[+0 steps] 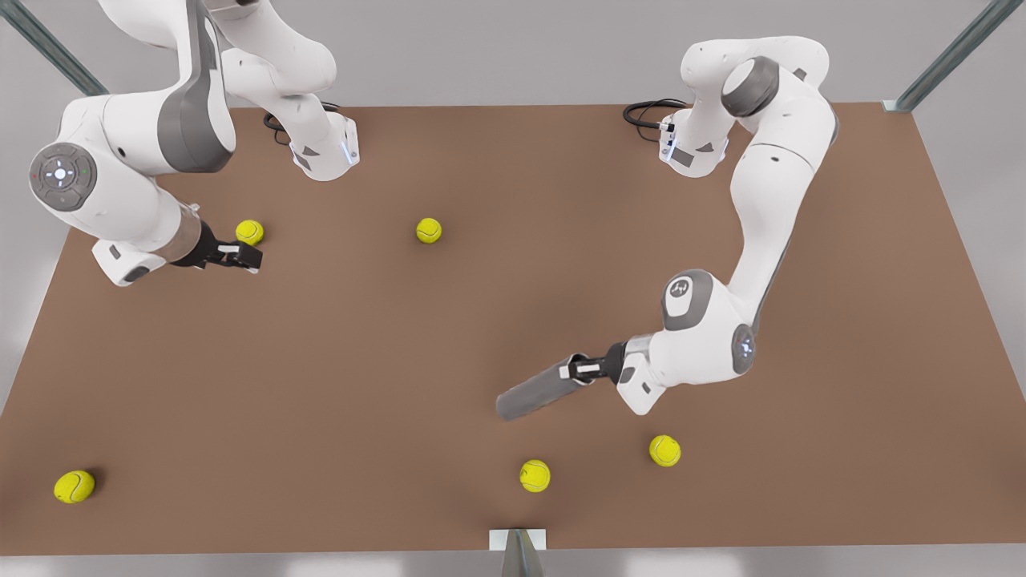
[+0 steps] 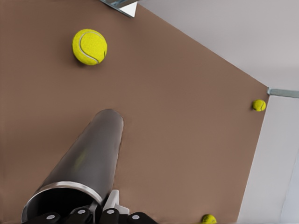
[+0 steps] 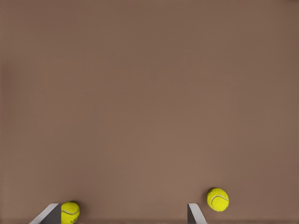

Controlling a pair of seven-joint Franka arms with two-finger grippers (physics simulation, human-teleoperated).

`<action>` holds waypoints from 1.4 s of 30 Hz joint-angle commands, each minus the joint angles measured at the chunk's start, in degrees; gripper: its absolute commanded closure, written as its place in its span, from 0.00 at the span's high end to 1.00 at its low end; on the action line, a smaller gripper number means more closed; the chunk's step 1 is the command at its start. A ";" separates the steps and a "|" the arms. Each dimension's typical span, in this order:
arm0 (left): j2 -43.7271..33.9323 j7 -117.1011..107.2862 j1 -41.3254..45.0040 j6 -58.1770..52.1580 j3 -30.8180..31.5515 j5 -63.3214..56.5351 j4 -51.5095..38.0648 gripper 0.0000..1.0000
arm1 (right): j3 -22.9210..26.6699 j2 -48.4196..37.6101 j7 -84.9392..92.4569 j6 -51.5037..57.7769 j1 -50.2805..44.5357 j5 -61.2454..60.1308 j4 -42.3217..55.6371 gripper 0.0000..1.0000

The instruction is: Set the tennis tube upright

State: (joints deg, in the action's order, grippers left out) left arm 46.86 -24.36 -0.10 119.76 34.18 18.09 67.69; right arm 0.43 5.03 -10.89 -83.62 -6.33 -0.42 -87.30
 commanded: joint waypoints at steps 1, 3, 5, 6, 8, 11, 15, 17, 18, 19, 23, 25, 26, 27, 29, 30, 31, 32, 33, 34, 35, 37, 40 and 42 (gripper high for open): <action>-0.27 -3.94 -0.25 -5.15 0.01 -4.02 -0.01 0.21 | 0.01 -0.02 0.16 0.03 0.01 -0.19 0.03 1.00; -0.89 -5.17 -0.34 -7.35 0.01 -6.13 -0.01 0.21 | 0.01 0.07 0.16 0.03 0.01 -0.28 0.03 1.00; -2.12 -6.14 -0.61 -9.20 0.01 -8.68 -0.01 0.21 | 0.01 0.07 0.25 0.03 0.01 -0.28 0.03 1.00; -2.29 -7.10 -0.61 -10.42 0.01 -10.17 -0.01 0.21 | 0.01 0.07 0.25 0.03 0.01 -0.28 0.03 1.00; -3.08 -8.60 -0.61 -12.10 0.01 -13.34 -0.01 0.21 | 0.36 -0.02 0.25 -0.05 0.01 -0.19 0.11 1.00; -4.05 -9.65 -0.78 -15.17 0.01 -17.37 -0.01 0.21 | -0.08 -0.81 0.16 -0.67 1.14 0.86 0.03 1.00; -5.46 -10.62 -1.40 -19.04 0.01 -21.86 -0.01 0.21 | -0.17 -0.72 0.25 -0.67 1.24 1.12 0.03 1.00; -6.34 -11.32 -2.01 -21.32 0.01 -24.32 -0.10 0.21 | -0.08 -0.54 0.43 -0.67 1.24 1.04 0.03 1.00; -6.43 -11.32 -2.45 -21.68 0.01 -24.76 -0.10 0.21 | -0.08 -0.63 0.52 -0.67 1.24 1.04 0.03 1.00; -6.78 -11.32 -3.24 -22.38 0.01 -24.94 -0.10 0.21 | -0.08 -0.63 0.43 -0.67 1.24 1.12 0.03 1.00; -7.66 -11.41 -4.82 -25.28 0.01 -28.72 -0.10 0.21 | 0.10 -0.46 0.60 -0.67 1.24 1.04 0.03 1.00; -8.01 -11.68 -5.44 -25.98 0.01 -29.51 -0.10 0.21 | 0.10 -0.37 0.69 -0.67 1.24 1.04 0.03 1.00; -8.09 -11.59 -5.79 -26.25 0.01 -30.48 -0.10 0.21 | 0.18 -0.37 0.69 -0.67 1.24 0.95 0.03 1.00; -8.45 -11.59 -6.05 -26.95 0.01 -31.53 -0.10 0.21 | 0.18 -0.37 0.78 -0.67 1.24 0.86 0.03 1.00; -8.88 -11.59 -6.05 -28.18 0.01 -33.64 -0.10 0.21 | 0.27 -0.28 0.78 -0.67 1.24 0.69 0.03 1.00; -8.97 -11.59 -6.14 -28.88 0.01 -34.43 -0.10 0.21 | 0.27 -0.28 0.78 -0.67 1.24 0.68 0.03 1.00; -9.06 -11.68 -6.14 -29.32 0.01 -34.43 -0.10 0.21 | 0.27 -0.28 0.78 -0.67 1.24 0.69 0.03 1.00; -9.33 -11.68 -6.32 -30.47 0.01 -35.13 -0.10 0.21 | 0.27 -0.28 0.78 -0.67 1.24 0.68 0.03 1.00; -9.41 -11.68 -6.41 -31.52 0.01 -36.01 -0.10 0.21 | 0.27 -0.28 0.78 -0.67 1.24 0.51 0.03 1.00; -9.41 -11.68 -6.41 -31.87 -0.08 -36.19 -0.10 0.21 | 0.27 -0.28 1.57 -0.67 1.24 0.33 -0.06 1.00; -9.41 -11.68 -6.49 -31.87 -0.08 -36.10 -0.10 0.21 | 0.27 -0.19 2.19 -0.67 1.24 0.33 -0.06 1.00; -9.06 -11.76 -6.49 -31.44 -0.08 -35.84 -0.01 0.21 | 0.27 -0.19 2.19 -0.67 1.24 0.33 -0.06 1.00; -8.71 -11.59 -6.93 -31.26 0.01 -35.67 -0.01 0.21 | 0.27 -0.19 2.10 -0.67 1.24 0.68 -0.06 1.00; -7.92 -11.50 -7.28 -30.38 0.01 -35.32 -0.01 0.21 | 0.27 -0.10 2.10 -0.67 1.24 0.60 -0.06 1.00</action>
State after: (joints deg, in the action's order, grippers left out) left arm 38.76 -34.52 -7.29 89.44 34.15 -17.45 67.70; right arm 0.69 4.96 -9.76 -84.30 -5.13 0.22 -87.39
